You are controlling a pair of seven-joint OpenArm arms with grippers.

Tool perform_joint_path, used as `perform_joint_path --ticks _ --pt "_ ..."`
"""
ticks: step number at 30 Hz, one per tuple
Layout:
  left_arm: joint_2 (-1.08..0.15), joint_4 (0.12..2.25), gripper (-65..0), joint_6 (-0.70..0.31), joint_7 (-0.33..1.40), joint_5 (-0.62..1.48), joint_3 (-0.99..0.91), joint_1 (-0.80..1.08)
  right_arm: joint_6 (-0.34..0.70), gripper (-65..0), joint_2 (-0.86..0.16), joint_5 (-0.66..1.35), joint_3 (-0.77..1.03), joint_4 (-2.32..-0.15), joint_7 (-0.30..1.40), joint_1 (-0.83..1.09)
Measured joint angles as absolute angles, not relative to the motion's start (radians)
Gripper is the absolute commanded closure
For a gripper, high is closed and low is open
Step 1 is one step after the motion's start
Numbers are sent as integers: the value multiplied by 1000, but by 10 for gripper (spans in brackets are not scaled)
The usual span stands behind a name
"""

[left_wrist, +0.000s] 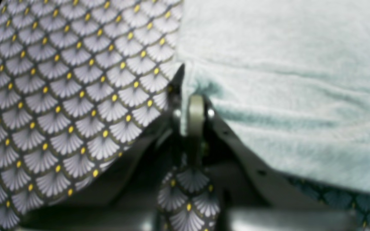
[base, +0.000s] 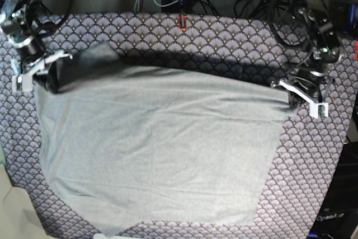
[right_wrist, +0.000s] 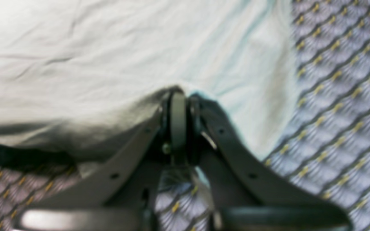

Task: Fold the T-shirt properly
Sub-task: 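Lift the shoulder corners and drag them toward the hem with both grippers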

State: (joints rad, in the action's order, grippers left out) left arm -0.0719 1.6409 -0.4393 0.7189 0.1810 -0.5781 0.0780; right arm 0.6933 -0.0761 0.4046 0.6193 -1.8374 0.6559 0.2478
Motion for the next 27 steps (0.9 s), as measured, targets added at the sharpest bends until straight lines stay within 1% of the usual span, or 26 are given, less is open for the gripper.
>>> perform_joint_path --ticks 5,10,15,21,27 --pt "-69 1600 0 -442 704 186 -574 -1 695 0 -105 408 619 -1838 741 138" --pt "-70 1460 0 -439 712 179 -574 -88 695 0 -107 393 613 -1824 764 42" --pt "-76 1325 0 -438 704 182 -574 -216 698 0 -108 277 582 -1693 756 -99" --pt "-67 1178 0 -442 709 44 -574 -364 698 0 -106 157 569 -1540 759 -244" --pt "-67 1047 0 -438 700 -27 -575 -490 698 0 -120 145 557 -1443 759 -331"
